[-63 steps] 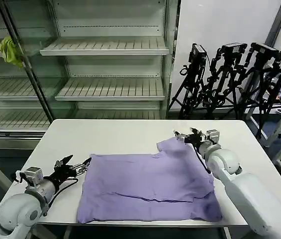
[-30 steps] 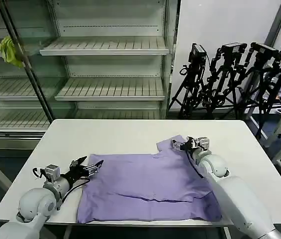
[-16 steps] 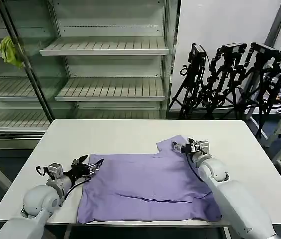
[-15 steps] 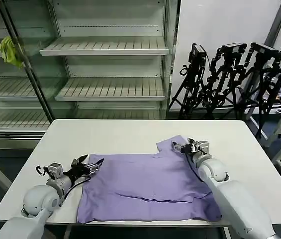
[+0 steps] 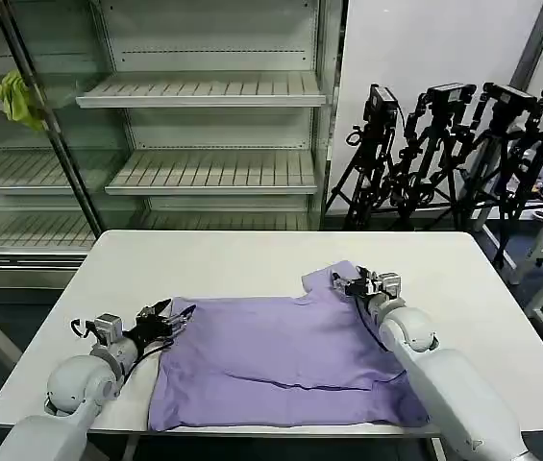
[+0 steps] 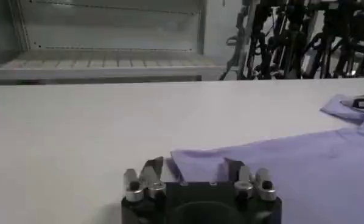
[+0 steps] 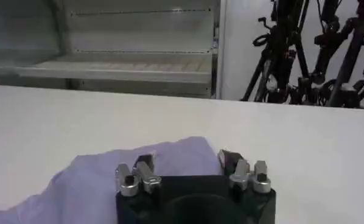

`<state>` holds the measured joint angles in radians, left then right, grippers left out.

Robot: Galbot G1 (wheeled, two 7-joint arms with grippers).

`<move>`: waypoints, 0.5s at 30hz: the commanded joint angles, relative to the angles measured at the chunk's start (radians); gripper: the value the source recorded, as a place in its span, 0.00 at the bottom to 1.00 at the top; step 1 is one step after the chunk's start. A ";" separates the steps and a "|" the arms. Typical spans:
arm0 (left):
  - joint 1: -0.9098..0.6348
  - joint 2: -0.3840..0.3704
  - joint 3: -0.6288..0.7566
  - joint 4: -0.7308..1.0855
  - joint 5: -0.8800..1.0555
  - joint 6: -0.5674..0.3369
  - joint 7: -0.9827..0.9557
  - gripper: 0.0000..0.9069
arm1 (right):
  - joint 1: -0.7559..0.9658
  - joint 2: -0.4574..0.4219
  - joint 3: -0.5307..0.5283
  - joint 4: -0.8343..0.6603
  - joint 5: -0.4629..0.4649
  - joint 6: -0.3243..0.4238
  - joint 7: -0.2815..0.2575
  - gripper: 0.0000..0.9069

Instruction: Fold and organize the clothes.

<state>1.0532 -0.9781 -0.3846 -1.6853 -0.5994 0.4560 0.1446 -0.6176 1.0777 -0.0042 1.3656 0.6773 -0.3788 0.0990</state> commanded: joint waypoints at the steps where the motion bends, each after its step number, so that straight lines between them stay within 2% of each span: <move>1: -0.001 0.001 -0.001 0.009 0.006 0.000 0.001 0.43 | 0.006 0.000 -0.001 -0.002 -0.003 0.001 0.001 0.58; 11: 0.008 0.005 -0.011 -0.003 0.009 0.001 0.001 0.39 | 0.022 -0.005 -0.005 0.001 0.001 0.004 0.000 0.38; 15: 0.012 0.007 -0.015 -0.007 0.012 0.000 0.001 0.30 | 0.021 -0.007 -0.005 0.005 0.001 0.005 0.001 0.31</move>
<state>1.0683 -0.9717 -0.4015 -1.6946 -0.5885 0.4562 0.1456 -0.6037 1.0704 -0.0097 1.3727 0.6796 -0.3755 0.0993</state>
